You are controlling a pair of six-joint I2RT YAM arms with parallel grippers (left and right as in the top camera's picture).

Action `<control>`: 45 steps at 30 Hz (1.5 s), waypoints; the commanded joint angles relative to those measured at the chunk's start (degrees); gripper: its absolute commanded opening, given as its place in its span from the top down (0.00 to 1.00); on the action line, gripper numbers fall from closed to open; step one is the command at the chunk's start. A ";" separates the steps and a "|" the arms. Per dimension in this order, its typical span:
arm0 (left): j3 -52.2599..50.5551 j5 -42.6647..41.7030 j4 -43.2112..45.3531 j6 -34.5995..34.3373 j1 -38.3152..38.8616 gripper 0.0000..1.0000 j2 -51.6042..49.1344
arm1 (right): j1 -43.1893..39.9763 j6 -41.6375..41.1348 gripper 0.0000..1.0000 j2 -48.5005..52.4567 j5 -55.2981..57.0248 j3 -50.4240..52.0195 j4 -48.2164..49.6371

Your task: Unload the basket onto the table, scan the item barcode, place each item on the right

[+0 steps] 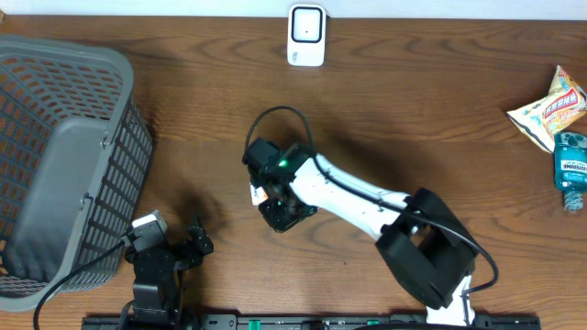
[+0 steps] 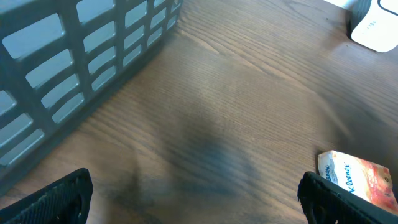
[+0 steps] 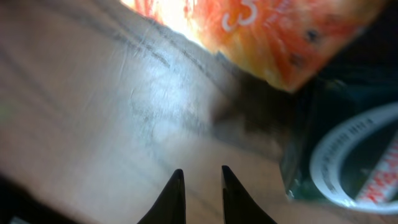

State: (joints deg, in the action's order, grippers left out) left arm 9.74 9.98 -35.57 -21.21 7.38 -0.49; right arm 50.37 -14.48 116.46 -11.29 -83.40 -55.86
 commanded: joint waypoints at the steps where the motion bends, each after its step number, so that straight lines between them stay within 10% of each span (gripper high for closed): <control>1: -0.61 0.59 -0.44 -0.52 -0.07 0.02 0.26 | 0.15 -4.61 0.88 2.80 7.54 1.81 1.03; 11: -0.61 0.59 -0.44 -0.52 -0.07 0.02 0.26 | -4.07 -15.87 0.94 3.67 26.64 2.21 -4.94; 17: -0.61 0.59 -0.44 -0.52 -0.07 0.02 0.26 | -10.49 -22.84 0.80 3.65 43.67 1.25 -3.61; 31: -0.61 0.59 -0.44 -0.52 -0.07 0.02 0.26 | -18.60 -21.03 0.76 3.67 12.57 -12.15 -0.31; 45: -0.61 0.59 -0.44 -0.52 -0.07 0.02 0.26 | -19.19 -23.41 0.87 9.53 18.53 -11.58 5.53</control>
State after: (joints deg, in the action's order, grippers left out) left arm 9.74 9.98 -35.55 -21.21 7.38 -0.49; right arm 31.59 -36.80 125.36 5.48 -94.54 -50.09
